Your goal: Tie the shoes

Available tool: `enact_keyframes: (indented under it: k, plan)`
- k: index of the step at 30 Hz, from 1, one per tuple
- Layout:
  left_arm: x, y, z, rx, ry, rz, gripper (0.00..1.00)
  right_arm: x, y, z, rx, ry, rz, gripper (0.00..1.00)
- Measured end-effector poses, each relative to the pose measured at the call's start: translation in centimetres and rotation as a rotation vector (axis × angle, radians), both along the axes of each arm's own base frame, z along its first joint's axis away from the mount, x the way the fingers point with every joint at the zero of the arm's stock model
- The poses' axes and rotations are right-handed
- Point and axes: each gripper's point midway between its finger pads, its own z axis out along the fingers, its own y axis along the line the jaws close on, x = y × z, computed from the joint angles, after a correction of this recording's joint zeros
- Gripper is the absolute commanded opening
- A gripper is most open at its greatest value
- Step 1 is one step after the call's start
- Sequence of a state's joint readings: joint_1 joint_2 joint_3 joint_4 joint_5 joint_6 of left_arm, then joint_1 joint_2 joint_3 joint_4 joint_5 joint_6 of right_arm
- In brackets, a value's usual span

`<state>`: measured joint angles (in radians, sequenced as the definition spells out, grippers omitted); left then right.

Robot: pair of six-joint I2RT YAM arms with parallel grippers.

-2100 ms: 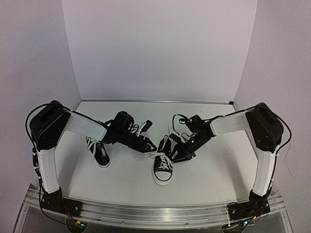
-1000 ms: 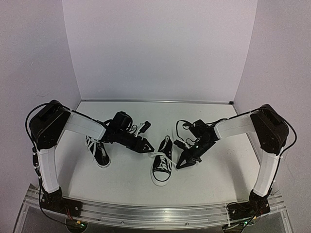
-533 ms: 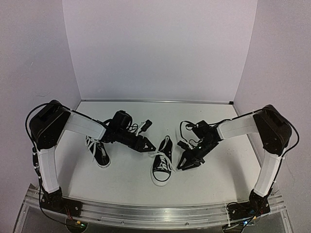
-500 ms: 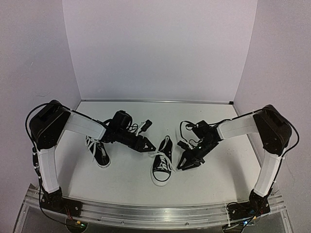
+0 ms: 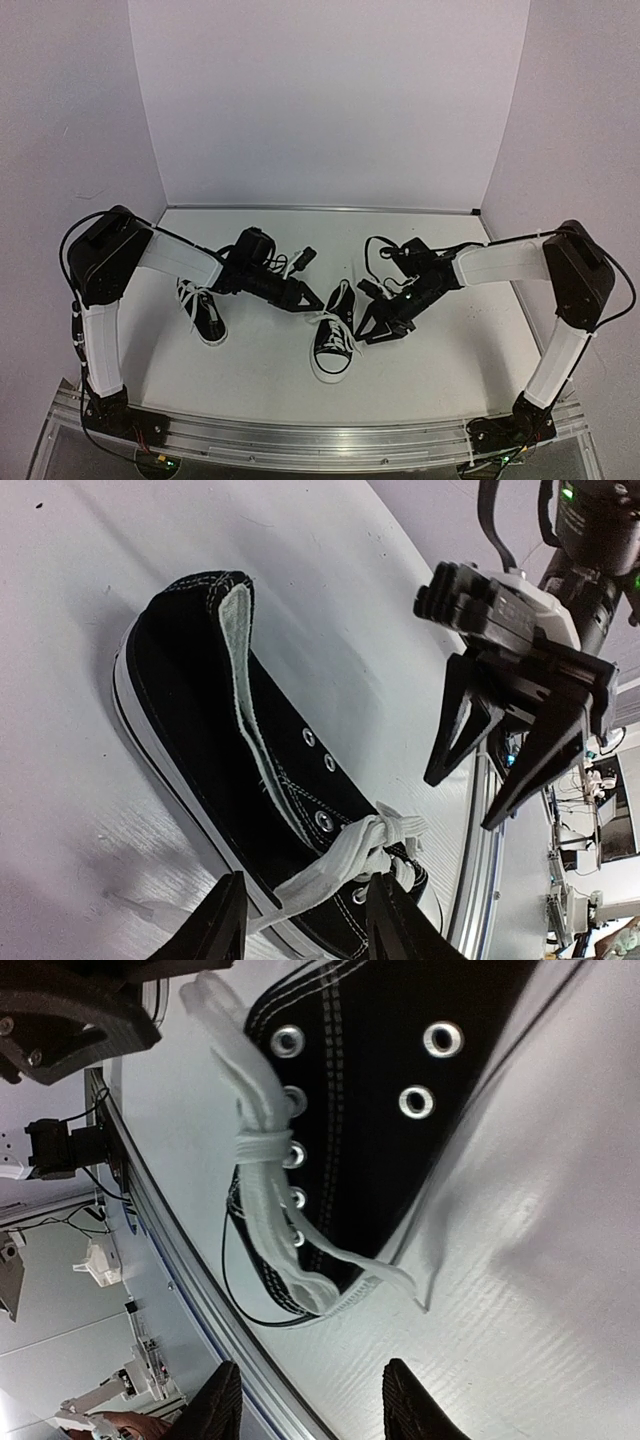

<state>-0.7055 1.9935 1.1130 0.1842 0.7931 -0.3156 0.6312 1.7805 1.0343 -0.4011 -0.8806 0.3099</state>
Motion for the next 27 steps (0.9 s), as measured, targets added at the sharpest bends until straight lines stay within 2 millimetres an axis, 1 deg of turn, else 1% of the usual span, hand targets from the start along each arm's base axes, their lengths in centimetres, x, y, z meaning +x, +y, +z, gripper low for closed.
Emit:
enact_keyframes:
  k: [5,10,14,20,24,27]
  plan:
    - [0.0,0.0,-0.2,0.003,0.003,0.0,0.42,-1.2,1.8,-0.1,0.009,0.001,0.036,0.45]
    - [0.0,0.0,-0.2,0.002,0.004,-0.001,0.41,-0.4,2.6,-1.3,-0.012,0.012,0.026,0.43]
    - [0.0,0.0,-0.2,0.002,0.005,-0.001,0.41,0.0,2.8,-2.1,-0.038,0.004,0.016,0.41]
    - [0.0,0.0,-0.2,0.003,0.005,-0.001,0.39,0.0,3.1,-2.4,-0.065,-0.005,0.013,0.34]
    - [0.3,-0.3,0.1,-0.001,0.0,-0.002,0.43,0.1,3.0,-2.6,-0.083,-0.005,0.001,0.3]
    - [0.5,-0.5,0.3,-0.007,-0.004,-0.005,0.44,0.1,2.9,-2.7,-0.093,-0.008,-0.003,0.28]
